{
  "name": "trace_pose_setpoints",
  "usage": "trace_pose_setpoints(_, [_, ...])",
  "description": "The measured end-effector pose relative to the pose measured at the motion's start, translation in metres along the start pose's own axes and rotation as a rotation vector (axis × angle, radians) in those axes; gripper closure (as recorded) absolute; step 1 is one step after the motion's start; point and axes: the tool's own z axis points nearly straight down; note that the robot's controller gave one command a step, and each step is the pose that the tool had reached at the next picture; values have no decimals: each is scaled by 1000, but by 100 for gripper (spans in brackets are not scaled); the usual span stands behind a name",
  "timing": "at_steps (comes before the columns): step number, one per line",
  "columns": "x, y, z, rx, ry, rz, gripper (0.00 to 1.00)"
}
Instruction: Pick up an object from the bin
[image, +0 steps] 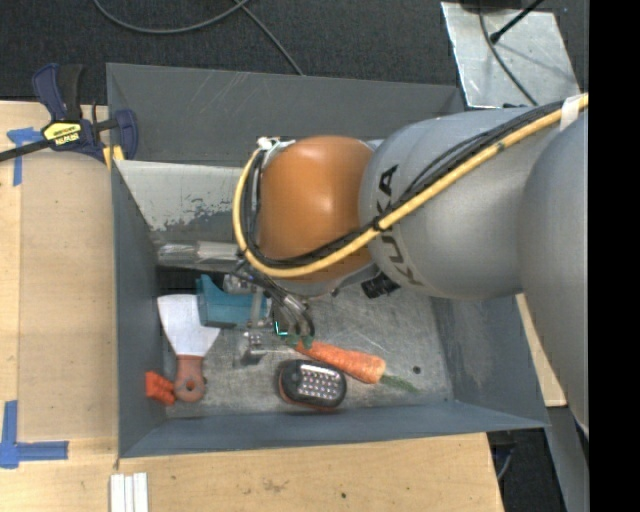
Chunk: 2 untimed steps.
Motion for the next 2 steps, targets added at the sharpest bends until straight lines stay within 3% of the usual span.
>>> trace_pose_setpoints(1, [-2, -1, -4, -2, -8, 3, 0])
trace_pose_setpoints(2, [-51, -6, 35, -7, -21, 25, 0])
